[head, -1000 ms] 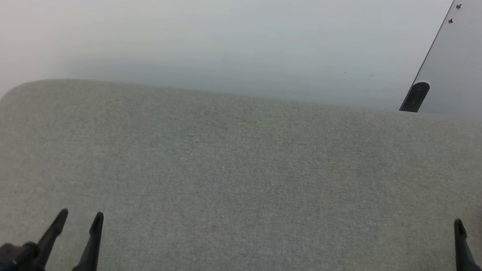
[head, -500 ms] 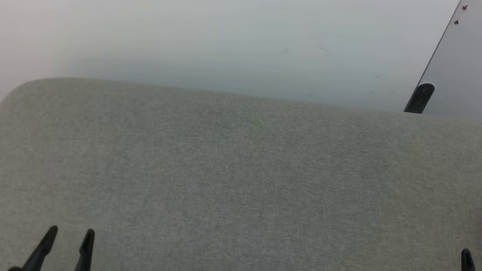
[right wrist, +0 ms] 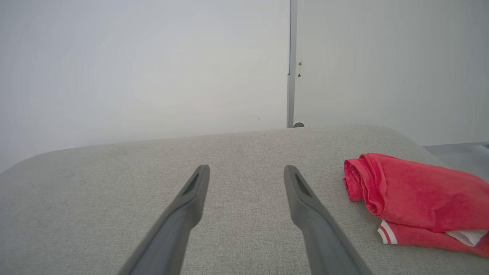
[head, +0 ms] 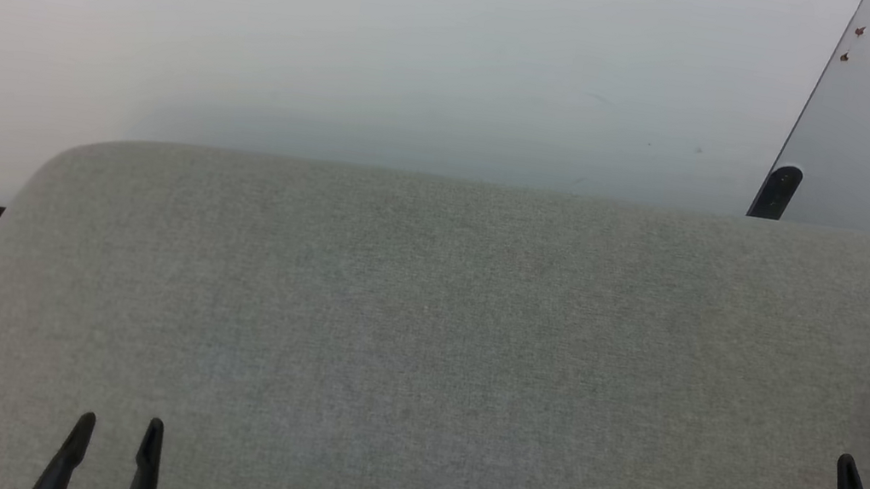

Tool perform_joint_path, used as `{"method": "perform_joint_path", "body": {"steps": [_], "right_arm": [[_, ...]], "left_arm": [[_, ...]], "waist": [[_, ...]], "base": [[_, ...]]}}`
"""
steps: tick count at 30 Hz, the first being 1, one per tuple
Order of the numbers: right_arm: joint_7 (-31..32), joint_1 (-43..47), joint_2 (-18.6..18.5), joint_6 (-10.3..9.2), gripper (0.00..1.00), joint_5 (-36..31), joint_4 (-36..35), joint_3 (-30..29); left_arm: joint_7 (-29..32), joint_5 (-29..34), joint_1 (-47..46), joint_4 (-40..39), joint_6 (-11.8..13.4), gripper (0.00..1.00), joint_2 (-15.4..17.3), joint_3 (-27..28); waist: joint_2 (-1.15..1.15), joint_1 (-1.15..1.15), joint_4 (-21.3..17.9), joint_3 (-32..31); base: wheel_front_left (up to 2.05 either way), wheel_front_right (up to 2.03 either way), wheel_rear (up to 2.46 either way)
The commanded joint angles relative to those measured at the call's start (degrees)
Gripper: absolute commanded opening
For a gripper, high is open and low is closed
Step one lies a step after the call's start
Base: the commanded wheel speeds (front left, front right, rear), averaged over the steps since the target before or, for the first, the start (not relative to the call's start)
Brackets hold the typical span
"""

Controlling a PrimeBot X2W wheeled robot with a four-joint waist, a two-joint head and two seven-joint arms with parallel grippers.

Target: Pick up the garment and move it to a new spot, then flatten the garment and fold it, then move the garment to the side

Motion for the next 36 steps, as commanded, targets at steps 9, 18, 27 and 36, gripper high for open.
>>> {"method": "perform_joint_path", "body": {"steps": [9,18,27,36], "right_arm": [[0.3,1.5,0.4,-0.10,1.00,-0.1,-1.2,-0.2],[0.5,1.2,-0.1,-0.10,1.00,-0.5,-2.1,0.2],[-0.5,1.3,0.7,-0.10,1.00,-1.1,-2.6,-0.6],[-2.1,1.2,1.6,-0.10,1.00,-2.5,-2.3,-1.1]], "left_arm": [[-0.2,-1.0,0.8,-0.4,0.4,1.00,0.3,0.0],[-0.4,-1.4,0.8,-0.6,0.3,1.00,0.2,-0.1],[-0.6,-1.3,0.3,-0.4,0.4,1.00,0.1,-0.1],[-0.8,-1.6,-0.4,0.0,0.3,1.00,-0.1,-0.2]], "waist": [[0.00,0.00,0.0,-0.1],[0.00,0.00,0.0,0.0],[0.00,0.00,0.1,0.3],[0.00,0.00,0.5,0.5]], "base": [[0.00,0.00,0.00],[0.00,0.00,0.00],[0.00,0.00,0.00],[0.00,0.00,0.00]]}}
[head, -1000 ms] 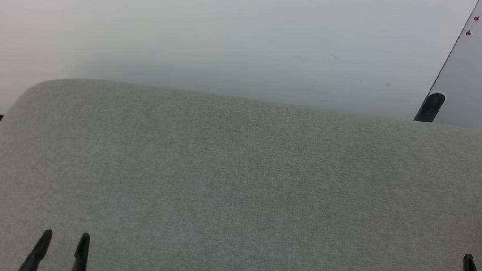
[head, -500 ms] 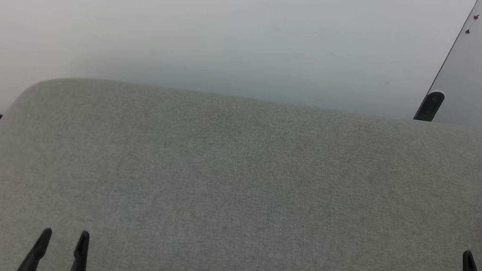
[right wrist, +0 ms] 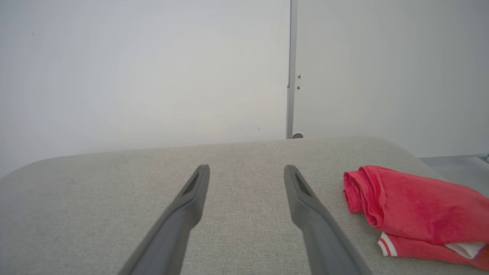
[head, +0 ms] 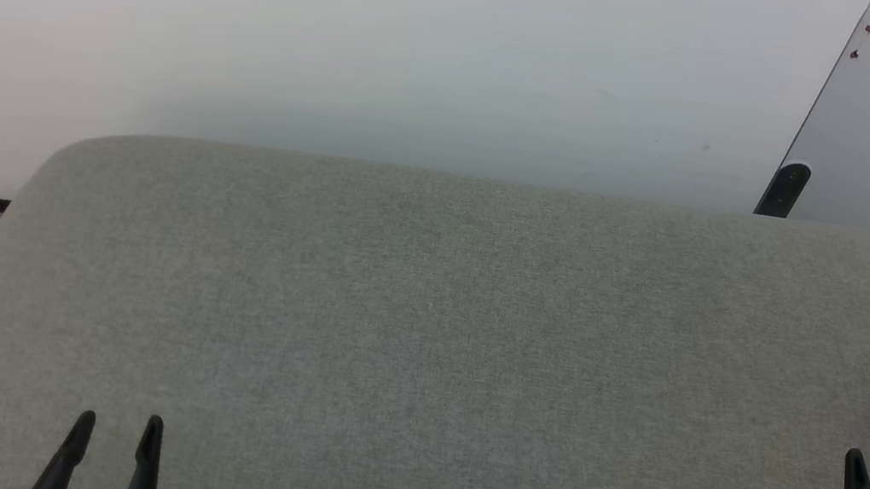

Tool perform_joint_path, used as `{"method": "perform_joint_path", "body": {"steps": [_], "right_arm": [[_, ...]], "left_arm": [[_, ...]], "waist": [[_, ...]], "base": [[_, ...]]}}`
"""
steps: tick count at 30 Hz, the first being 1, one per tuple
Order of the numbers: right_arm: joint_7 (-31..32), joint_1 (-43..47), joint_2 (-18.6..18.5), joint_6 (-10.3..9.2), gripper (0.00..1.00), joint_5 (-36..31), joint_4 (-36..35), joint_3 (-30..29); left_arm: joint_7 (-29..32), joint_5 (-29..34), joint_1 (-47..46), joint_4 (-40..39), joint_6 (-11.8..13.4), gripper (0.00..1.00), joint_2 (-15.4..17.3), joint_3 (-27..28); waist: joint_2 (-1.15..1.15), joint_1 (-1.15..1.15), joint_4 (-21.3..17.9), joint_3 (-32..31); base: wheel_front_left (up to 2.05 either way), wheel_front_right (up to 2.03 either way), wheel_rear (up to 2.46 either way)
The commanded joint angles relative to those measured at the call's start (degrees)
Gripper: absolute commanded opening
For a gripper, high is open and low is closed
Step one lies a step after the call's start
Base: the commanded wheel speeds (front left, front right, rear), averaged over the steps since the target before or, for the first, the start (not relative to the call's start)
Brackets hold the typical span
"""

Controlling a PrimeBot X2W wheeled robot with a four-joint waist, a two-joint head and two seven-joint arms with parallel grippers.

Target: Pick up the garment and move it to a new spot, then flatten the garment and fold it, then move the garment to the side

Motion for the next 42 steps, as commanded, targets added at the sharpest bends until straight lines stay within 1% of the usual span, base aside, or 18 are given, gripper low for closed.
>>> {"method": "perform_joint_path", "body": {"steps": [1,11,12,14,28,42], "right_arm": [[-0.3,0.4,0.2,-0.10,1.00,-0.5,0.0,0.0],[0.0,-0.1,0.0,-0.10,1.00,-0.5,-0.4,0.8],[-0.1,-0.1,0.1,0.01,0.00,-0.5,0.1,0.9],[0.0,0.2,0.6,0.01,0.00,-0.3,1.3,1.1],[1.7,-2.4,2.0,0.00,0.00,13.5,4.3,1.1],[3.1,-4.5,3.2,-0.01,0.00,25.3,6.7,1.3]], "left_arm": [[-0.3,-0.2,-0.4,0.1,0.2,1.00,-0.1,0.0],[-0.4,-1.0,-0.8,0.5,0.1,1.00,-0.5,0.7],[0.0,-1.1,-0.3,0.7,0.0,0.00,-0.7,0.5],[0.2,-1.2,0.0,1.7,0.0,0.00,-1.2,0.3],[4.2,-14.5,-3.7,4.4,-0.3,0.00,-2.3,1.1],[7.5,-25.7,-6.8,6.6,-0.6,0.00,-3.3,1.7]], "waist": [[0.00,0.00,0.0,0.0],[0.00,0.00,0.1,0.1],[0.00,0.00,0.1,0.1],[0.00,0.00,0.1,0.1],[0.00,0.00,-0.1,0.4],[0.00,0.00,-0.3,0.7]], "base": [[0.00,0.00,0.00],[0.00,0.00,0.00],[0.00,0.00,0.00],[0.00,0.00,0.00],[0.00,0.00,0.00],[0.00,0.00,0.00]]}}
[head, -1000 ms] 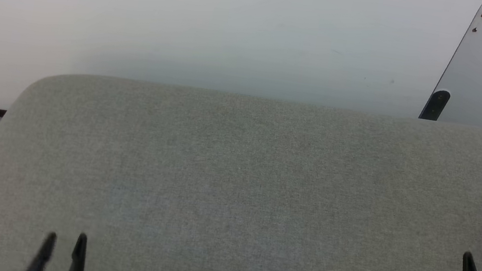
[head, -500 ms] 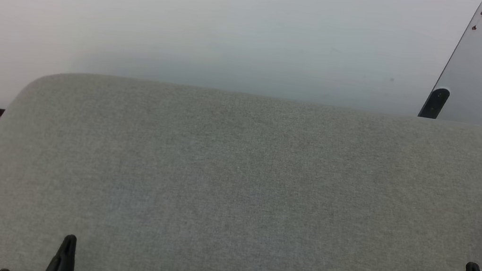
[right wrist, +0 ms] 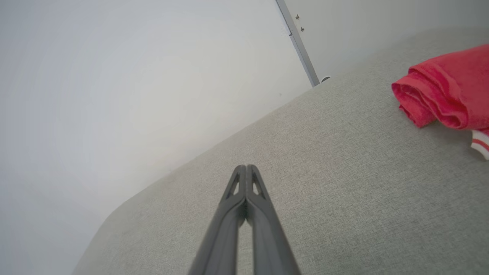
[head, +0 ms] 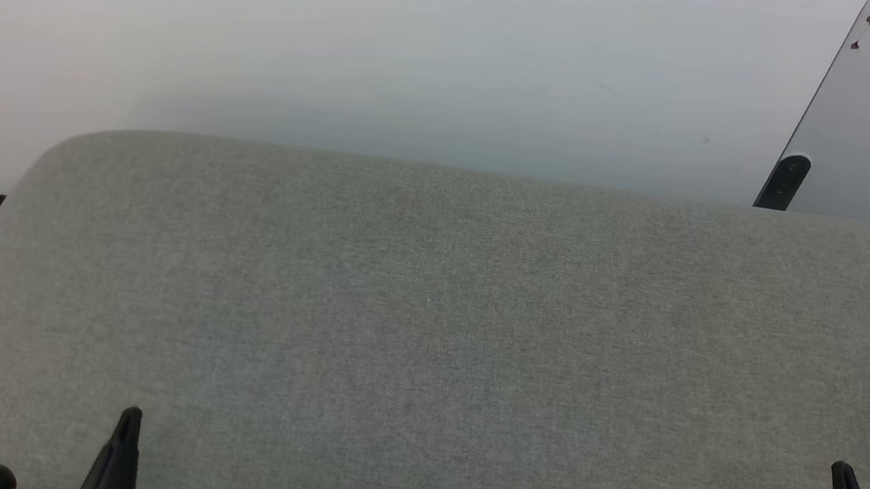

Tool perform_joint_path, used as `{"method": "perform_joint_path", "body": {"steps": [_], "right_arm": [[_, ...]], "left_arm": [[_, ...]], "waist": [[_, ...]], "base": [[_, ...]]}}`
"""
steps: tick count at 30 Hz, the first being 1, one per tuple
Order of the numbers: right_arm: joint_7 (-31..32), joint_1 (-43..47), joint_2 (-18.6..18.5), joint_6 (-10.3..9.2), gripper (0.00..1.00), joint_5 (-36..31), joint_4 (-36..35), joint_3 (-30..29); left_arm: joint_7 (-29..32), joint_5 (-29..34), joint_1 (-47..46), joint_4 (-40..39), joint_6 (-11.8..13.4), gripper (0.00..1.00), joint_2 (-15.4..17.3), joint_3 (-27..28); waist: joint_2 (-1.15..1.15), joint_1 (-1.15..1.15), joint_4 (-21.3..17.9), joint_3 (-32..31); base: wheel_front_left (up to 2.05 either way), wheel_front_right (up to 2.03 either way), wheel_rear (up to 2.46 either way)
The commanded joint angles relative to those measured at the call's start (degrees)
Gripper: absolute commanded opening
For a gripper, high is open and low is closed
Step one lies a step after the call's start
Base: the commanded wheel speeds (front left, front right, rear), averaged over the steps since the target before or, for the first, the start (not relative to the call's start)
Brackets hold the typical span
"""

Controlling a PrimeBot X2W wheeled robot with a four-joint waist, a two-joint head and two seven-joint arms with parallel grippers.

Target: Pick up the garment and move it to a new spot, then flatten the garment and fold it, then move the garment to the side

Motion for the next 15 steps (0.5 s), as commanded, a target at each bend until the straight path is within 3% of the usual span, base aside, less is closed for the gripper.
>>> {"method": "perform_joint_path", "body": {"steps": [1,15], "right_arm": [[0.3,-1.9,-0.1,-0.02,0.00,2.1,-0.3,0.0],[1.4,-3.6,1.0,-0.03,0.00,12.0,1.8,0.1]], "left_arm": [[0.5,-2.1,-1.6,-0.3,-0.4,0.00,0.0,0.4],[3.3,-11.6,-4.2,1.6,-0.7,0.00,-0.8,0.9]], "waist": [[0.00,0.00,0.0,0.0],[0.00,0.00,-0.2,0.3]], "base": [[0.00,0.00,0.00],[0.00,0.00,0.00]]}}
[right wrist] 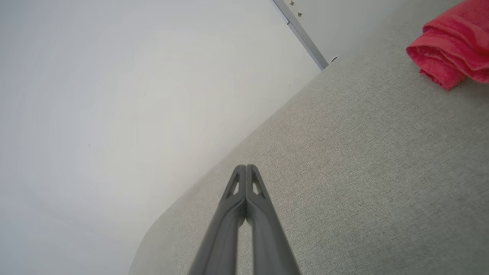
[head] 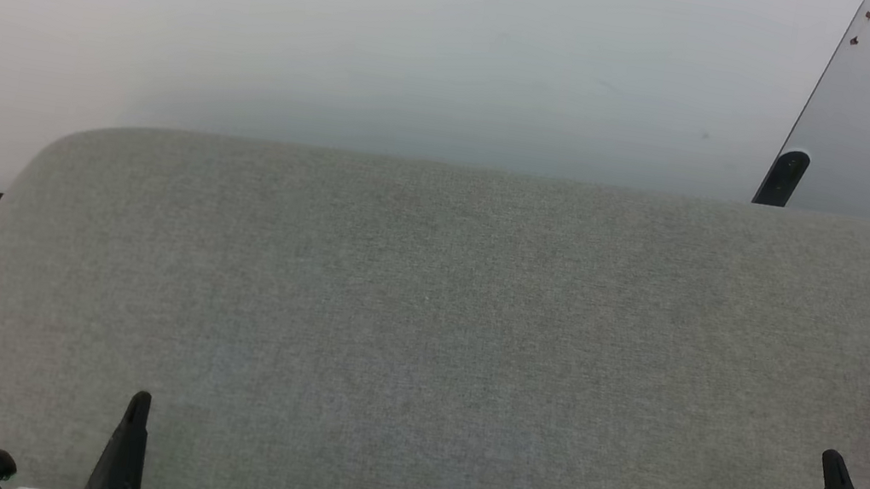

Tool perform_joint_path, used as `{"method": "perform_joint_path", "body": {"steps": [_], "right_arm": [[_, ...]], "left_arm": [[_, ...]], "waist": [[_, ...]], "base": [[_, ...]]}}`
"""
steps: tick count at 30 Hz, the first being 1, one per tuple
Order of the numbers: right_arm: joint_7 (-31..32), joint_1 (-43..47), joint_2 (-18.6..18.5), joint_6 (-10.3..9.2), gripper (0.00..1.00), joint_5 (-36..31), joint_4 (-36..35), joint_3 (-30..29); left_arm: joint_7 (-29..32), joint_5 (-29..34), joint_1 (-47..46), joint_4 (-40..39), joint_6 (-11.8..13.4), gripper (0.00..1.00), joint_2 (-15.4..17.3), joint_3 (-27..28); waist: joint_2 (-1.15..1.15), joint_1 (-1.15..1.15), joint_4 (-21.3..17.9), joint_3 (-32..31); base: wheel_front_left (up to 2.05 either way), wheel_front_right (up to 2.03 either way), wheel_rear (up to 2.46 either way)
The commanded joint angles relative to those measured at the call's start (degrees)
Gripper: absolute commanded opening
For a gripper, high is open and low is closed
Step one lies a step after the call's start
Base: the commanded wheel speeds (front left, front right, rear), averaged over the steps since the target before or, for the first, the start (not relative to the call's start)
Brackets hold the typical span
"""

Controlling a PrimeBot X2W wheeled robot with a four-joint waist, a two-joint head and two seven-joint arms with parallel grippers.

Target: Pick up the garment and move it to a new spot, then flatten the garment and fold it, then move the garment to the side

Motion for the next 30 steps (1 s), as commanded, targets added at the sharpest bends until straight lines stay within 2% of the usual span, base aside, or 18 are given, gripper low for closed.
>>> {"method": "perform_joint_path", "body": {"steps": [1,30], "right_arm": [[0.2,-1.5,0.0,-0.02,0.00,1.9,-0.2,0.0],[2.2,-4.4,1.7,-0.04,0.00,17.9,3.3,0.1]], "left_arm": [[0.5,-2.0,-1.4,-0.2,-0.4,0.00,0.1,0.3],[5.1,-17.2,-5.7,2.9,-0.8,0.00,-1.2,1.2]], "waist": [[0.00,0.00,0.0,0.0],[0.00,0.00,-0.4,0.6]], "base": [[0.00,0.00,0.00],[0.00,0.00,0.00]]}}
